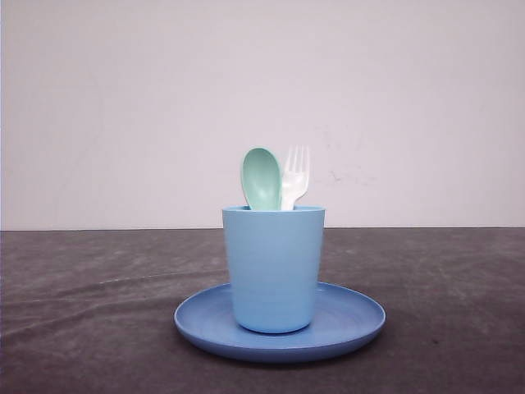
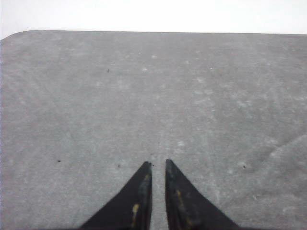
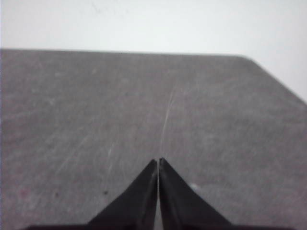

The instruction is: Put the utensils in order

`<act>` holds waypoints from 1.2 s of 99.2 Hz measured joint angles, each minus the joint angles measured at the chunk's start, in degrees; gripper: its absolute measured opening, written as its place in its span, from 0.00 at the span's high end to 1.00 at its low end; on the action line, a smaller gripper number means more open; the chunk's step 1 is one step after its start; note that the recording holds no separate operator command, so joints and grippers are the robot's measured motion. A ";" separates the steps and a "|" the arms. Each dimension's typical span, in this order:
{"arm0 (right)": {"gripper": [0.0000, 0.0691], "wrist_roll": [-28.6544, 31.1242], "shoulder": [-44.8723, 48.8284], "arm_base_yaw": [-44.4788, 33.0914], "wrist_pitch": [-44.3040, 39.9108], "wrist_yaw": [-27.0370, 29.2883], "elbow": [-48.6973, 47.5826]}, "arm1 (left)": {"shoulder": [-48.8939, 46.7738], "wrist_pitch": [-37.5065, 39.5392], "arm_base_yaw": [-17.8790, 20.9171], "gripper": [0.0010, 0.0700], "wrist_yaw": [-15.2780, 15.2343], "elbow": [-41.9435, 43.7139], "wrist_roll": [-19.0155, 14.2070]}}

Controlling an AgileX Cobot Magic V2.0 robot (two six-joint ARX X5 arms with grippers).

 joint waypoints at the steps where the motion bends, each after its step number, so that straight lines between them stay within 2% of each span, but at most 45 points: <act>1: 0.99 0.02 -0.09 -0.04 -0.26 -0.11 0.00 | 0.00 -0.02 0.00 0.98 0.00 0.00 0.00; 21: 0.99 0.02 -1.81 -0.74 -2.38 -0.48 0.02 | 0.00 -0.02 0.00 0.98 0.00 0.00 0.00; 119: 0.99 0.04 -2.27 -0.76 -2.16 -0.79 0.04 | 0.00 0.00 0.00 0.98 0.00 0.00 0.00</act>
